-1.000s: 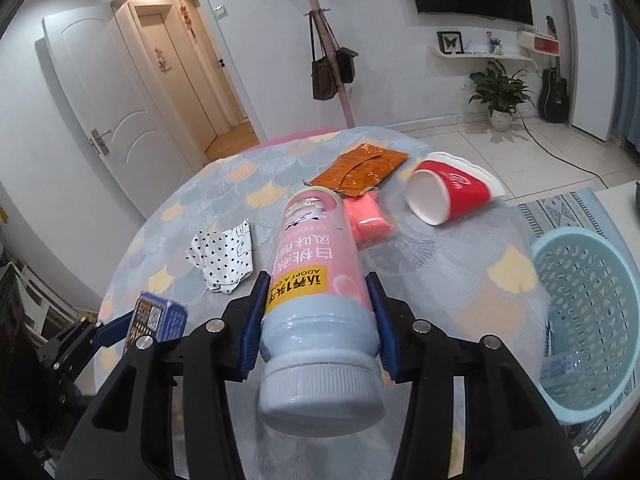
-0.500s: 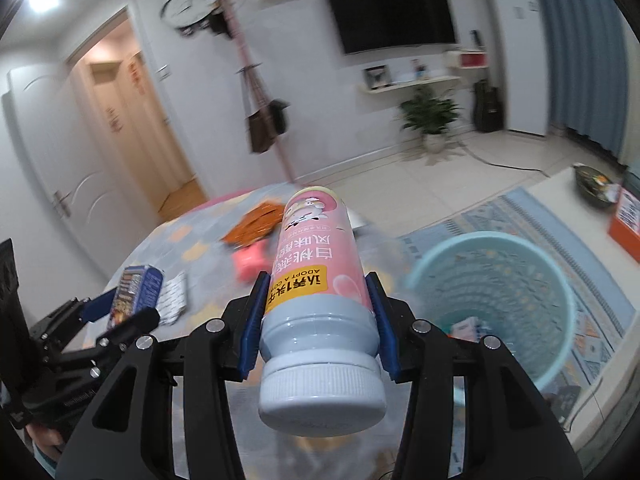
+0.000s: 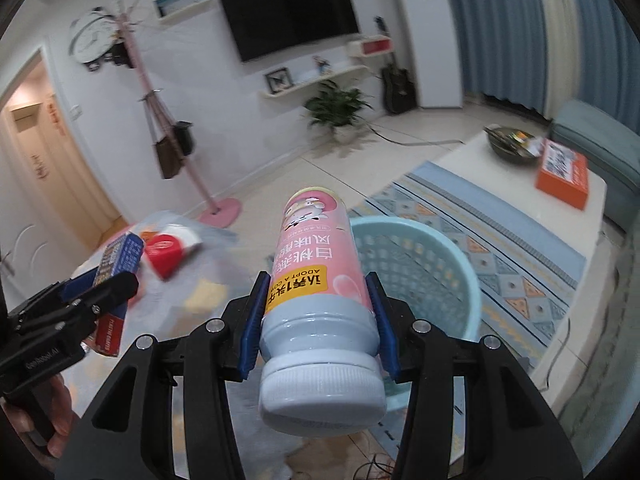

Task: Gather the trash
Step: 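Carry the snack box and spray bottle over the basket and release both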

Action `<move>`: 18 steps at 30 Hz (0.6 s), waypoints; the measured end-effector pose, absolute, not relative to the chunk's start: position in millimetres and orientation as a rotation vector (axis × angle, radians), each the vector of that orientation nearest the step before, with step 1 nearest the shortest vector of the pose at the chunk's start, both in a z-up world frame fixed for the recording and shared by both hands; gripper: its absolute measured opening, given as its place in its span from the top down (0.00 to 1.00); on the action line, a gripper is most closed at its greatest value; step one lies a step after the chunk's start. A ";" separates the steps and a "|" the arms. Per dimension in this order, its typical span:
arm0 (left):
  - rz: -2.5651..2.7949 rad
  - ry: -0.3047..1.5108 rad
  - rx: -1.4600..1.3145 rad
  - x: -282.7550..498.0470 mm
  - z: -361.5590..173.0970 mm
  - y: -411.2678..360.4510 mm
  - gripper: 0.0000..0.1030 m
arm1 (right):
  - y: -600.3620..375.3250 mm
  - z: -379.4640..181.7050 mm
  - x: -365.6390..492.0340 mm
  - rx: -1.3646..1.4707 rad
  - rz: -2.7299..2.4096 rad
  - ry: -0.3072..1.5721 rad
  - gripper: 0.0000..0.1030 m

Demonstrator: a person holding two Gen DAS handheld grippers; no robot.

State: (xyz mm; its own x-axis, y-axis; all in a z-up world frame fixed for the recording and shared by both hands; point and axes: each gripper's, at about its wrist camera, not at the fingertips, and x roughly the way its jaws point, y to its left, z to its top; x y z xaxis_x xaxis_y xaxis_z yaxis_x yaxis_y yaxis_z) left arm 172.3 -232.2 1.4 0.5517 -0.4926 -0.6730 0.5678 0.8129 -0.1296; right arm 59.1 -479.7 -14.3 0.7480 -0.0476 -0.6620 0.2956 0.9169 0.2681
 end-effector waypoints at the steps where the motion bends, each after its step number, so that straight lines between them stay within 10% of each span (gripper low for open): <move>1: -0.634 0.771 0.110 175.5 -1.8 -239.7 0.38 | -484.2 -19.7 60.5 0.387 -0.204 0.717 0.57; 18: -0.666 0.829 0.132 185.7 -37.4 -304.3 0.30 | -537.9 -70.1 55.2 0.532 -0.308 0.817 0.55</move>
